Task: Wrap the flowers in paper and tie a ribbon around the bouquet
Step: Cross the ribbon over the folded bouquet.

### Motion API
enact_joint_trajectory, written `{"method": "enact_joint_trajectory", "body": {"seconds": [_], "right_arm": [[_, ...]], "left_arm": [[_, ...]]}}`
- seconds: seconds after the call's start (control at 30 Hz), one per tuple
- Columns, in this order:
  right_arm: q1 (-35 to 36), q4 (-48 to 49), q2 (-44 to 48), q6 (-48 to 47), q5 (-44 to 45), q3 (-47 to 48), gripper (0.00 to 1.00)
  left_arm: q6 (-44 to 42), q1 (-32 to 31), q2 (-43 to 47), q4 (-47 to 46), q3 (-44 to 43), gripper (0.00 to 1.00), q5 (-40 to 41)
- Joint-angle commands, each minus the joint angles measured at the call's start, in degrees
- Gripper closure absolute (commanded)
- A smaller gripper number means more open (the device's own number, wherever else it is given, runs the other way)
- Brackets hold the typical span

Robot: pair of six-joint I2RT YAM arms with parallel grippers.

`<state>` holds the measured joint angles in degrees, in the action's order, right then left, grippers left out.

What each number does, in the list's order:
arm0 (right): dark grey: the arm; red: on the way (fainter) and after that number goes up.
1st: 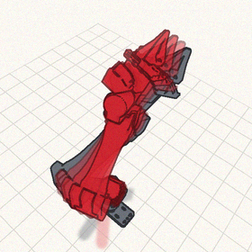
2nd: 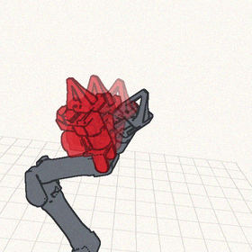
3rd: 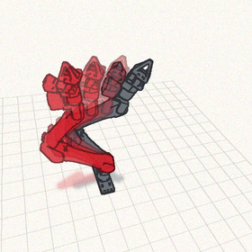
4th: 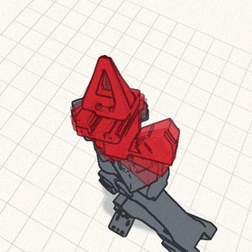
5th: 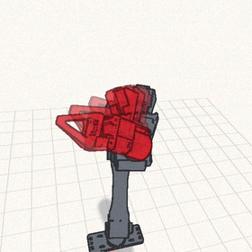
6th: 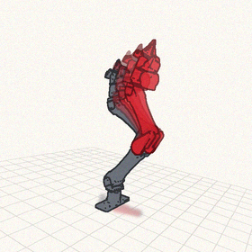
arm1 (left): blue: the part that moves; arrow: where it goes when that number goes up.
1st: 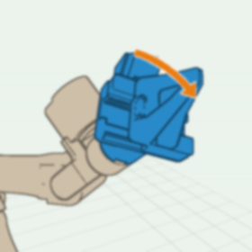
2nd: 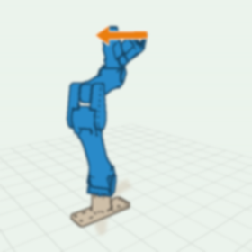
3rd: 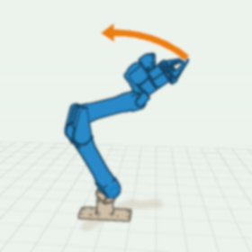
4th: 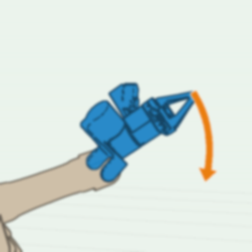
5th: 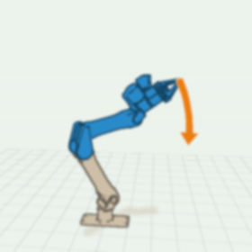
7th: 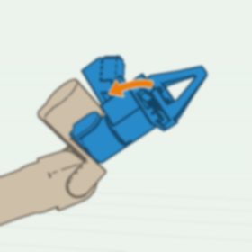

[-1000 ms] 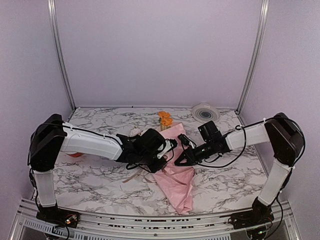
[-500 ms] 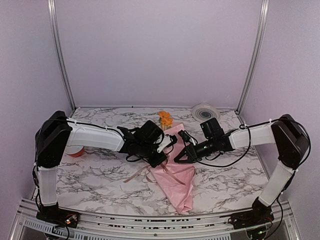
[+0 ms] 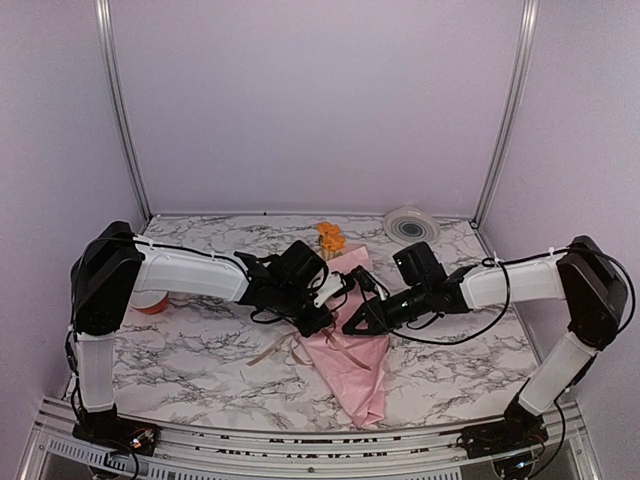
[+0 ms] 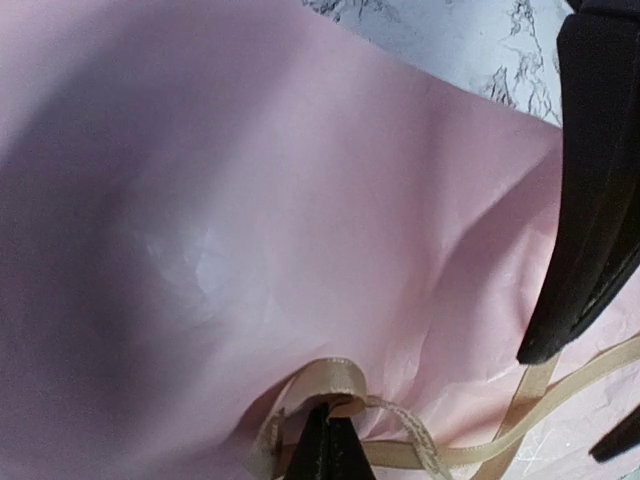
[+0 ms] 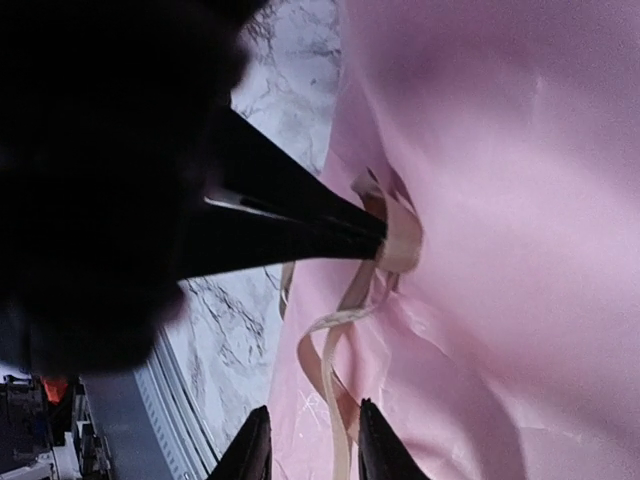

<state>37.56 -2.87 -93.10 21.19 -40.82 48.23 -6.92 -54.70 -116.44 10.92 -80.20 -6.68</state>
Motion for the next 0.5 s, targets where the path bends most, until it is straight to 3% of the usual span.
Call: {"method": "enact_joint_trajectory", "body": {"seconds": [0.0,0.33,0.47], "right_arm": [[3.0,-2.2,0.6,0.7,6.7,1.5,0.71],[7.1,-7.5,9.9,0.1,15.3,0.5,0.75],[7.2,-5.5,14.5,0.9,13.6,-1.7,0.76]], "left_arm": [[-0.3,0.4,-1.2,1.5,-1.2,1.00,-1.1],[-0.2,0.5,-1.2,1.5,-1.2,1.00,-1.4],[-0.1,0.6,-1.3,1.6,-1.3,1.00,-1.7]]}}
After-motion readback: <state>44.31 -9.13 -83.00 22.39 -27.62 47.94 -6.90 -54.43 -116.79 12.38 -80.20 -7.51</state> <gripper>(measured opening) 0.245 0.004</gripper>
